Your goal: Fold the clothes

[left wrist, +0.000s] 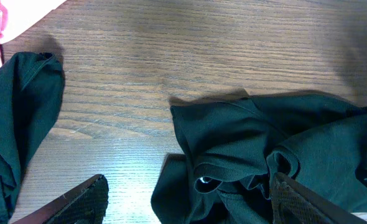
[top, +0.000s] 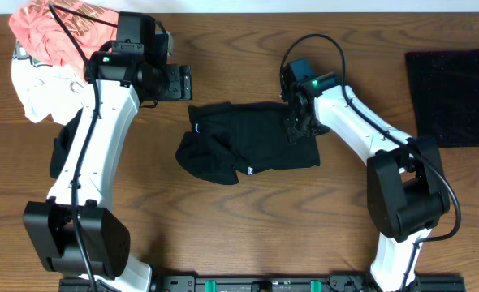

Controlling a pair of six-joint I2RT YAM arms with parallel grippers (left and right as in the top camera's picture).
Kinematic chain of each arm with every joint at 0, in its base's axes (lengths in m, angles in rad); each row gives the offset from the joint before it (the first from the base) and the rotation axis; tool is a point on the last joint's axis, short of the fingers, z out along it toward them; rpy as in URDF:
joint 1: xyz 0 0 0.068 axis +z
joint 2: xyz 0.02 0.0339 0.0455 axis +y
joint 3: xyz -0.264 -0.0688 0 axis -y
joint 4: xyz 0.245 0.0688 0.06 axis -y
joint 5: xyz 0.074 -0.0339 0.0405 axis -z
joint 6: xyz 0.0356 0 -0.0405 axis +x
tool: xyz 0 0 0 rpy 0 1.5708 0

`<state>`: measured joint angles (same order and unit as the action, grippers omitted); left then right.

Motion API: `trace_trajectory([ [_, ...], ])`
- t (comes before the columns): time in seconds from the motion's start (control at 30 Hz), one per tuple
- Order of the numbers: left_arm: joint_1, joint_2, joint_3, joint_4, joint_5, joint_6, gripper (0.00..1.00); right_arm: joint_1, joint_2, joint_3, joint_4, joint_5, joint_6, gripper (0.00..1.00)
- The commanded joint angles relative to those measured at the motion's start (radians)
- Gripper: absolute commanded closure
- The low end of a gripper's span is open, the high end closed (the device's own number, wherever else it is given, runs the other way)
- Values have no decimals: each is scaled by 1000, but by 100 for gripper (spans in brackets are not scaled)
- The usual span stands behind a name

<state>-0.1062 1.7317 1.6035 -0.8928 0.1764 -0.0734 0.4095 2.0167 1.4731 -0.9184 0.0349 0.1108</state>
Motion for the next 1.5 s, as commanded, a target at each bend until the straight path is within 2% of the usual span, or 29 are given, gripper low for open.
trace_trajectory([
  [0.0, 5, 0, 4, -2, -12, 14, 17, -3, -2, -21, 21, 10, -11, 42],
  [0.33, 5, 0, 4, -2, -12, 14, 17, -5, -2, -80, 82, -2, 8, 48],
  [0.47, 5, 0, 4, -3, -12, 14, 17, -5, -2, -80, 85, -2, 8, 63],
  [0.5, 5, 0, 4, -3, -12, 14, 17, -5, -2, -80, 89, -1, 8, 71],
  [0.67, 5, 0, 4, -3, -12, 14, 17, -11, -2, -80, 88, -2, 9, 88],
  [0.73, 5, 0, 4, -3, -12, 14, 17, -18, -2, -80, 85, -2, 9, 99],
  [1.23, 5, 0, 4, -2, -12, 14, 17, -119, -53, -79, 36, -53, 22, 99],
  [1.47, 5, 0, 4, -2, -12, 14, 17, -152, -119, -79, 14, -207, -80, 99],
])
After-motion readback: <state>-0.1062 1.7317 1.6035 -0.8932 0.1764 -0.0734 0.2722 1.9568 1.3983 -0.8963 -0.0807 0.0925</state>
